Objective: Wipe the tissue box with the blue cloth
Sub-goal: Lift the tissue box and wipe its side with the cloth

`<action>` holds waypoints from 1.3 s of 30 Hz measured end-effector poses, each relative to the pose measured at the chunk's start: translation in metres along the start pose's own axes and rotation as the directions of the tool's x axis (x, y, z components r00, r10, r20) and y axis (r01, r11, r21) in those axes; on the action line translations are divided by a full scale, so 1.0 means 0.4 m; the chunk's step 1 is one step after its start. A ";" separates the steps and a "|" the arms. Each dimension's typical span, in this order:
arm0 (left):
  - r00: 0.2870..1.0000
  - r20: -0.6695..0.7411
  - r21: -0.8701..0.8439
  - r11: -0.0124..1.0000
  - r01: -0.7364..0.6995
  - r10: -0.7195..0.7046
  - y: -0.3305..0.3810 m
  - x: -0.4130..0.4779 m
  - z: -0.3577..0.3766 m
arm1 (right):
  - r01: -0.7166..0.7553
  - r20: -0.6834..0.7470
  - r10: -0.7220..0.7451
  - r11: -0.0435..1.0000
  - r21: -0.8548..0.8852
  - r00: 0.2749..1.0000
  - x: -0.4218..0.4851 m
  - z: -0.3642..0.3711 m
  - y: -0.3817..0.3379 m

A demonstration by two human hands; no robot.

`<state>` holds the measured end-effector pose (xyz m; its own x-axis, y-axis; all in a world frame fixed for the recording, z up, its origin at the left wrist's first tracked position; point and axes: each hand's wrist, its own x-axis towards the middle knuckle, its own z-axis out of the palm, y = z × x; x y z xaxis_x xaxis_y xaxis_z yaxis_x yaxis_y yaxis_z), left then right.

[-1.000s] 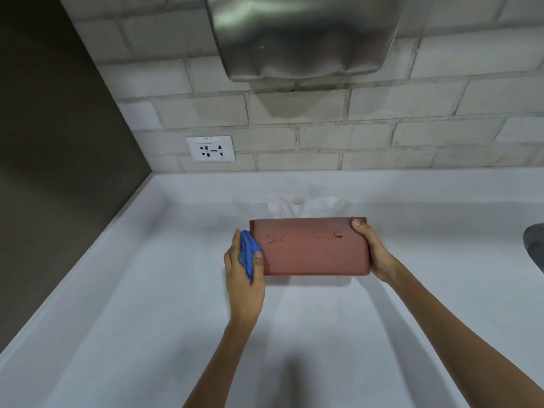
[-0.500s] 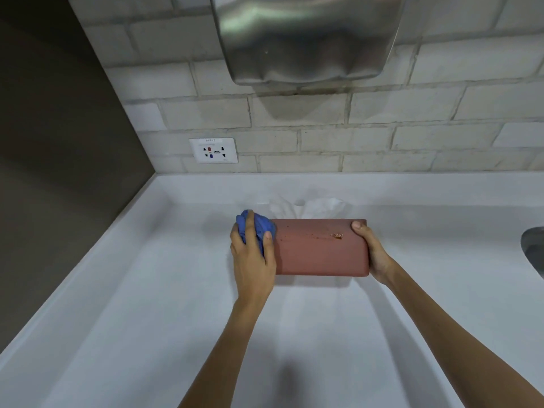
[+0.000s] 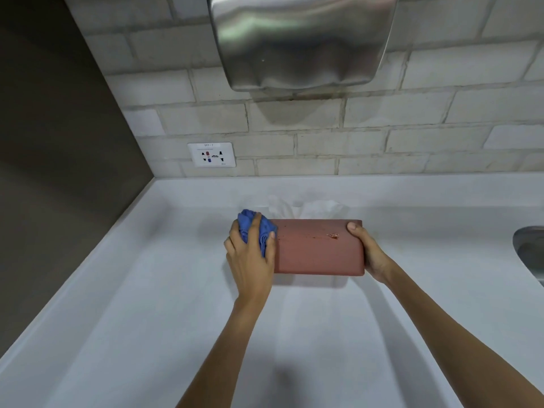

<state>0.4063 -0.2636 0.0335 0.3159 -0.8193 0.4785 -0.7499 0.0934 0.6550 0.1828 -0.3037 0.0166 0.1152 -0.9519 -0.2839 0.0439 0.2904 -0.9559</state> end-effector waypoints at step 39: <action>0.884 0.152 0.291 0.834 -0.468 0.443 0.009 0.017 -0.018 | -0.047 -0.039 0.047 0.999 0.000 0.998 0.010 -0.006 0.001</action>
<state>0.4098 -0.2645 0.0434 -0.1414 -0.7686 0.6239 -0.9428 0.2966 0.1518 0.1810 -0.3078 0.0149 0.0786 -0.9403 -0.3312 0.0381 0.3348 -0.9415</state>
